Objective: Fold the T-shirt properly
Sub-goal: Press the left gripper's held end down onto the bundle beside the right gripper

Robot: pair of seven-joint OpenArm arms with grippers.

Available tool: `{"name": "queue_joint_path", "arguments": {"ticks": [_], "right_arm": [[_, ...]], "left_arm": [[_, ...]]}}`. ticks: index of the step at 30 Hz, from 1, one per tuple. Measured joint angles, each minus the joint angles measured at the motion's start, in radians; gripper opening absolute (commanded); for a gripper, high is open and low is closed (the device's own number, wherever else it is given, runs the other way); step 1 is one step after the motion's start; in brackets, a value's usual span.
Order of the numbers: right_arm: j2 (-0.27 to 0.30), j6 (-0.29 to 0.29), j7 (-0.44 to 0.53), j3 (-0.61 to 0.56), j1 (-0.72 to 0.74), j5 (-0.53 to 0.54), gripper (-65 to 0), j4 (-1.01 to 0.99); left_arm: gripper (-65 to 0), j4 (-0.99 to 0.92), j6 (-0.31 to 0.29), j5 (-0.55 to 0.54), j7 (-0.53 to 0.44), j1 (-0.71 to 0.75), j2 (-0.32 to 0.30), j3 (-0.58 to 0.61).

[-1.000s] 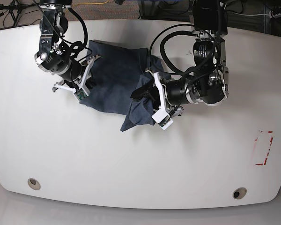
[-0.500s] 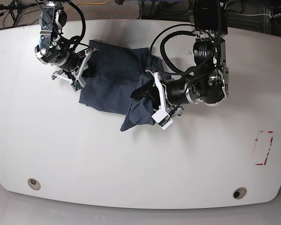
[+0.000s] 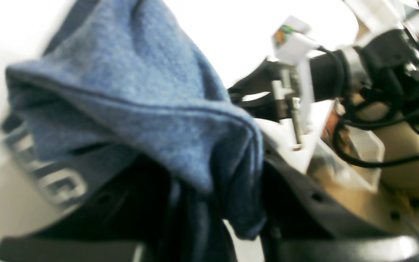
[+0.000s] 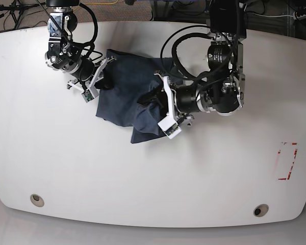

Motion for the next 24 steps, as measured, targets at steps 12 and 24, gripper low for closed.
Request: {"name": "queue_joint_path", "arguments": {"ticks": [12, 24], "right_arm": [[-0.036, 0.0, 0.006, -0.026, 0.003, 0.0, -59.8, -0.001], [-0.041, 0.0, 0.005, -0.032, 0.003, 0.008, -59.9, -0.001]], "left_arm": [[-54.9, -0.115, -0.003, -0.003, -0.011, 0.0, 0.051, 0.043], [-54.7, -0.222, -0.003, -0.007, -0.058, 0.002, 0.046, 0.042]]}}
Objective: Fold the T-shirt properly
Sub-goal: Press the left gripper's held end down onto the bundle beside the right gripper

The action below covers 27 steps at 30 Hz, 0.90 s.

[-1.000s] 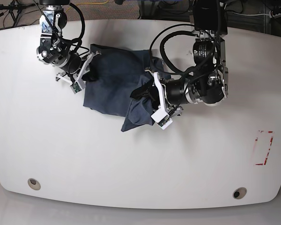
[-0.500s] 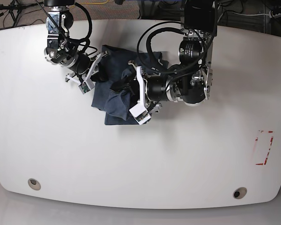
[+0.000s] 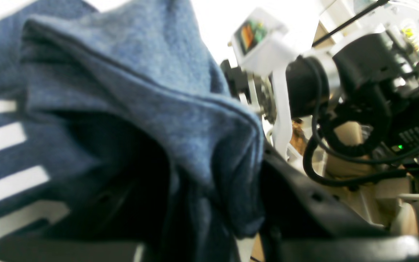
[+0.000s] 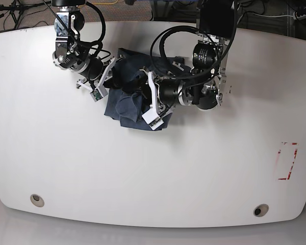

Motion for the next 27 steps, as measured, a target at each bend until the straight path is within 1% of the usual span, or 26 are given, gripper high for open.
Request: {"name": "queue_joint_path", "arguments": {"ticks": [5, 6, 7, 9, 10, 11, 13, 15, 21, 24, 26, 27], "right_arm": [[0.0, 0.0, 0.0, 0.0, 0.0, 0.0, -59.9, 0.0], [0.0, 0.0, 0.0, 0.0, 0.0, 0.0, -59.9, 0.0], [0.0, 0.0, 0.0, 0.0, 0.0, 0.0, -59.9, 0.0], [0.0, 0.0, 0.0, 0.0, 0.0, 0.0, -59.9, 0.0], [0.0, 0.0, 0.0, 0.0, 0.0, 0.0, -59.9, 0.0], [0.0, 0.0, 0.0, 0.0, 0.0, 0.0, -59.9, 0.0], [0.0, 0.0, -0.001, 0.0, 0.0, 0.0, -59.9, 0.0], [0.0, 0.0, 0.0, 0.0, 0.0, 0.0, -59.9, 0.0], [0.0, 0.0, 0.0, 0.0, 0.0, 0.0, -59.9, 0.0], [0.0, 0.0, -0.001, 0.0, 0.0, 0.0, -59.9, 0.001], [0.0, 0.0, -0.001, 0.0, 0.0, 0.0, -59.9, 0.001], [0.0, 0.0, -0.001, 0.0, 0.0, 0.0, -59.9, 0.001]], "left_arm": [[-53.9, -0.002, 0.0, 0.0, 0.001, -0.001, -0.001, -0.003], [-51.3, -0.002, 0.0, 0.0, 0.0, -0.002, -0.001, -0.002], [-50.1, -0.002, 0.0, 0.0, -0.001, -0.004, -0.001, 0.005], [-42.8, -0.002, 0.0, 0.0, -0.001, -0.01, -0.001, 0.014], [-40.4, -0.002, 0.0, 0.0, -0.001, -0.014, -0.001, 0.02], [-35.1, -0.002, 0.001, 0.0, 0.001, -0.017, 0.0, 0.023], [-29.4, -0.002, 0.004, -0.001, -0.002, -0.029, 0.0, 0.029], [-26.0, -0.002, 0.004, -0.002, -0.005, -0.035, 0.0, 0.028], [-24.9, -0.005, 0.006, 0.0, -0.043, -0.045, -0.001, 0.031], [-24.9, -0.025, 0.007, -0.004, -0.053, -0.072, -0.004, 0.059], [-24.9, -0.047, 0.007, -0.039, -0.055, -0.103, -0.003, 0.08], [-24.9, -0.061, 0.007, -0.086, -0.053, -0.119, -0.002, 0.094]]}}
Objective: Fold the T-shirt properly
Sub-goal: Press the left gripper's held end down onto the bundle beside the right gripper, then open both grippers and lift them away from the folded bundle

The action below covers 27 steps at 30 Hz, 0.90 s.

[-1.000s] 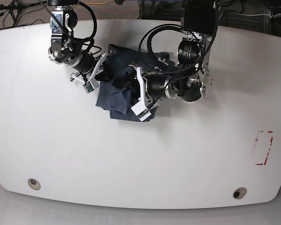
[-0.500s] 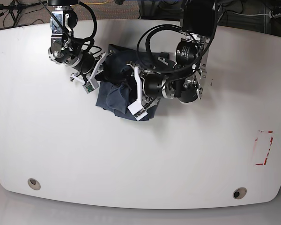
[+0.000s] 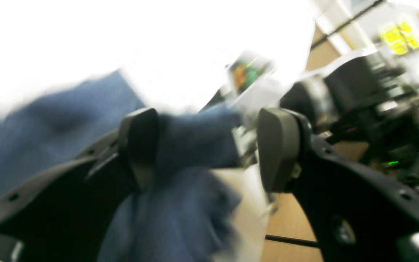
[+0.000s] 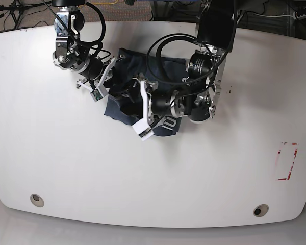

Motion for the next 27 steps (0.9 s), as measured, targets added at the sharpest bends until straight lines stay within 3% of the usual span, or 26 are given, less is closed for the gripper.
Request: {"name": "queue_joint_path", "arguments": {"ticks": [5, 12, 17, 23, 27], "right_arm": [[0.0, 0.0, 0.0, 0.0, 0.0, 0.0, -59.9, 0.0], [0.0, 0.0, -0.005, 0.0, 0.0, -0.001, -59.9, 0.007], [0.0, 0.002, -0.053, -0.002, -0.006, -0.019, -59.9, 0.052], [0.0, 0.003, -0.128, -0.006, -0.01, -0.037, -59.9, 0.107], [-0.002, 0.003, -0.168, -0.006, -0.012, -0.047, -59.9, 0.154]], "left_arm": [[-25.1, -0.032, -0.004, -0.184, -0.01, -0.06, 0.004, 0.002], [-25.1, -0.033, -0.004, -0.214, -0.005, -0.093, -0.008, -0.113], [-25.1, -0.035, -0.002, -0.211, -0.006, -0.101, -0.111, -0.198], [-25.3, -0.035, 0.002, -0.2, -0.004, -0.086, -0.278, -0.257], [-25.3, -0.032, 0.002, -0.206, -0.016, -0.054, -0.326, -0.252]]}}
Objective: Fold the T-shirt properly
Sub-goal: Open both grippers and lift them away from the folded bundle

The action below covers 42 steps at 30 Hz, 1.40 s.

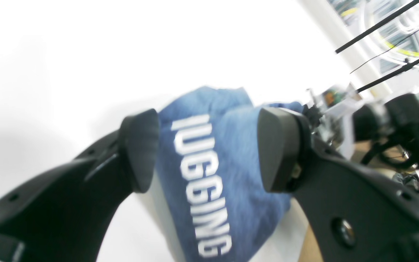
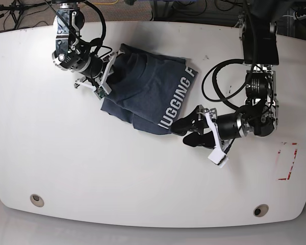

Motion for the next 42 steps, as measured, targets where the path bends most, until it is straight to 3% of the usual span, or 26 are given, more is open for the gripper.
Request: {"name": "queue_joint_path", "arguments": {"ticks": [7, 11, 15, 21, 24, 29, 33, 37, 42], "right_arm": [[0.0, -0.003, -0.092, 0.005, 0.022, -0.007, -59.6, 0.095], [0.002, -0.003, -0.098, 0.008, 0.026, 0.0, -58.3, 0.151], [0.005, -0.003, -0.16, 0.008, 0.024, 0.0, -46.6, 0.197], [0.005, -0.003, -0.225, 0.027, 0.039, 0.003, -17.9, 0.233], [-0.003, -0.003, -0.218, 0.09, 0.042, 0.018, -11.1, 0.238], [-0.056, 0.014, -0.227, 0.266, 0.047, 0.013, -10.1, 0.237], [-0.074, 0.043, -0.264, 0.397, 0.057, 0.151, -10.3, 0.233], [-0.082, 0.044, -0.396, 0.524, 0.096, 0.368, -10.3, 0.226], [-0.075, 0.045, -0.497, 0.568, 0.115, 0.56, -10.3, 0.177]], "left_arm": [[-25.3, 0.003, -0.004, 0.0, -0.047, 0.091, -0.057, 0.009], [-25.3, 0.003, -0.004, 0.0, -0.074, 0.126, -0.082, 0.006], [-25.3, 0.003, -0.004, -0.001, -0.085, 0.149, -0.094, 0.008], [-25.3, 0.003, -0.004, -0.001, -0.084, 0.171, -0.112, 0.008], [-25.3, 0.003, -0.004, -0.001, -0.087, 0.173, -0.123, 0.008], [-25.3, 0.003, -0.005, -0.003, -0.086, 0.174, -0.149, 0.006], [-25.3, 0.003, -0.004, -0.002, -0.086, 0.171, -0.162, 0.005], [-25.3, 0.003, -0.004, -0.002, -0.087, 0.172, -0.163, 0.005], [-25.3, 0.003, -0.005, -0.003, -0.087, 0.172, -0.158, 0.006]]}}
